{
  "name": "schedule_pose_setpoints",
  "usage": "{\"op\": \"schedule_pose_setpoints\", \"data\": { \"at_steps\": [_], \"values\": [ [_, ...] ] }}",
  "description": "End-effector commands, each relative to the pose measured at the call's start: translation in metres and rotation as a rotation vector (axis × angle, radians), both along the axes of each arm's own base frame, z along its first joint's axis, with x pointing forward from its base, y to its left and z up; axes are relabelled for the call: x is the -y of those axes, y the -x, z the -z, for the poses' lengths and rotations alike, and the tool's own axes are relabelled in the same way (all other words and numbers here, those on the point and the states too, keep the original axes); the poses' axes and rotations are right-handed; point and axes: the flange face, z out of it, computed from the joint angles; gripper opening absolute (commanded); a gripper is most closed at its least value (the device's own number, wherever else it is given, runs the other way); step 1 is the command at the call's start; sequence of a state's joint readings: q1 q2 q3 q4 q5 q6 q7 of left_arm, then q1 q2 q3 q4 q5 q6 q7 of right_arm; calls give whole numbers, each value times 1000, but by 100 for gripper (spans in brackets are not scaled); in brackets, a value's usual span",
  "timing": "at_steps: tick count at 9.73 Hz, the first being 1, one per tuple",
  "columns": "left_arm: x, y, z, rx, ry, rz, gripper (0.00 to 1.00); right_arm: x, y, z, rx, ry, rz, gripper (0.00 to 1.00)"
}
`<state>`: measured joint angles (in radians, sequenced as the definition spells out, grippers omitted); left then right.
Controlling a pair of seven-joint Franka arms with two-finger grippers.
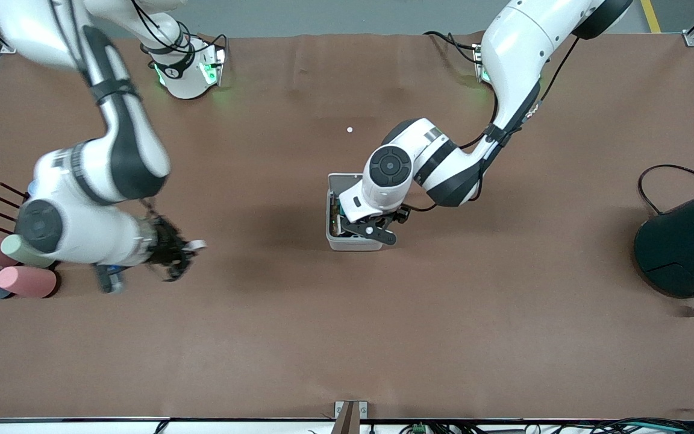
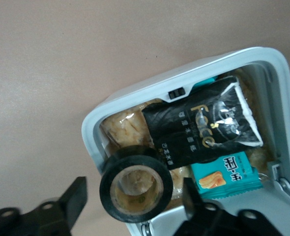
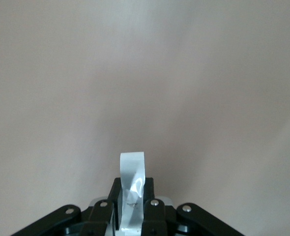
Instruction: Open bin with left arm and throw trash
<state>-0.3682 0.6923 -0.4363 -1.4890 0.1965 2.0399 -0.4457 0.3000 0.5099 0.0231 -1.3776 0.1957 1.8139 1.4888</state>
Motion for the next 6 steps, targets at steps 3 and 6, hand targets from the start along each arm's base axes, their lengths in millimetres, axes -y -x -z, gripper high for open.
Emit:
{"op": "schedule_pose_setpoints", "data": {
  "at_steps": [3,6],
  "values": [
    [-35,-34,-37,57,-2,-56,100,-142,45,7,-66,-125,133,1],
    [-91,-64,-91,96,-6,-148,100,-213,71,42,-26,-151,209,1]
  ]
}}
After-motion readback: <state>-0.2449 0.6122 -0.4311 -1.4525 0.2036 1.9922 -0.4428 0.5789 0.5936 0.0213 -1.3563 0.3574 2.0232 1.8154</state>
